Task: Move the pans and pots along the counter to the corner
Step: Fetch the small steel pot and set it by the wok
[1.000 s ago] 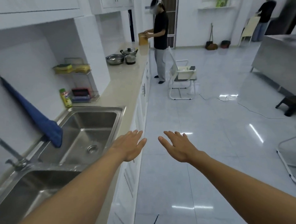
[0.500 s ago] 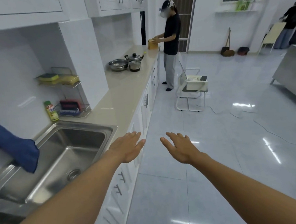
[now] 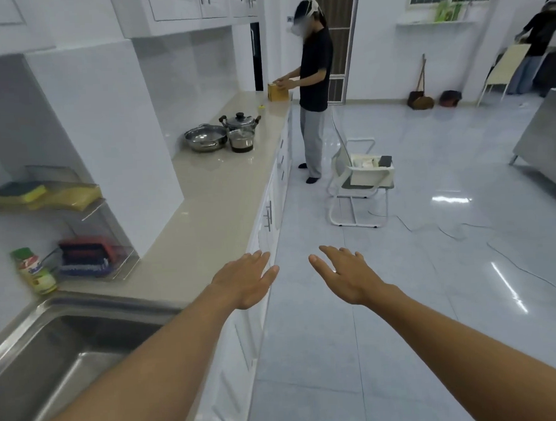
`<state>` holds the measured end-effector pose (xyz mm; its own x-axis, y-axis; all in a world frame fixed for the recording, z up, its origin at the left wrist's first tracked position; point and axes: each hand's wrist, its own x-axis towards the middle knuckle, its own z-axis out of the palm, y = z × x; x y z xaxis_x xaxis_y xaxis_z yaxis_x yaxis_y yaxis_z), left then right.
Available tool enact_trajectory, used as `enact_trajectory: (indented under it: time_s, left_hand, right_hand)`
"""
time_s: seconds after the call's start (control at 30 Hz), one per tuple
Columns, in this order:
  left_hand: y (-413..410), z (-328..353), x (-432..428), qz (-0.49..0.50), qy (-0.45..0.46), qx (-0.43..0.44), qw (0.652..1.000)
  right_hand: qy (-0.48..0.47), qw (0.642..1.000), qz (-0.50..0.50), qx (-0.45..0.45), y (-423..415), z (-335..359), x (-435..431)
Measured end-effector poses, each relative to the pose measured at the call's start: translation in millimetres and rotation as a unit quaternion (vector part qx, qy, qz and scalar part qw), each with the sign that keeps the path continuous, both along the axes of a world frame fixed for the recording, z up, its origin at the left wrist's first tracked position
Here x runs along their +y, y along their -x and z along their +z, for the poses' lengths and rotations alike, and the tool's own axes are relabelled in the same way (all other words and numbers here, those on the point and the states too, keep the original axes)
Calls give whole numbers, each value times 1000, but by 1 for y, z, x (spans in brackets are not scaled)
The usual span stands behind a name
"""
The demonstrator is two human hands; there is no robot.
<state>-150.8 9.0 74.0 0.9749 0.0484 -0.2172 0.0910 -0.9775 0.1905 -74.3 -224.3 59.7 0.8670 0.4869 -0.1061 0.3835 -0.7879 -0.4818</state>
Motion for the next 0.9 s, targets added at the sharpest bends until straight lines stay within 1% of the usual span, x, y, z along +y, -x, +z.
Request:
enact_trajectory:
  time_s: [0.1, 0.2, 0.3, 0.53, 0.67, 0.8, 0.9]
  left_hand:
    - [-48, 2, 18, -2, 13, 4, 1000]
    - [-90, 2, 36, -17, 1, 5, 1000]
    - [-139, 2, 56, -8, 2, 4, 1000]
    - [-258, -5, 79, 6, -8, -5, 1000]
    - [-329, -6, 84, 26, -8, 9, 1000]
    - [-398, -4, 92, 61, 9, -6, 998]
    - [-440, -8, 103, 64, 1, 0, 998]
  right_hand:
    - [-6, 1000, -12, 6, -43, -1, 17]
    - [-8, 1000, -13, 14, -83, -2, 31]
    - [-18, 1000, -13, 12, -130, -2, 46]
    - [-13, 1000, 17, 5, -266, -13, 65]
    - [-3, 999, 46, 16, -346, -13, 73]
    - [0, 998, 70, 10, -426, -6, 86]
    - [0, 997, 81, 11, -473, -7, 97]
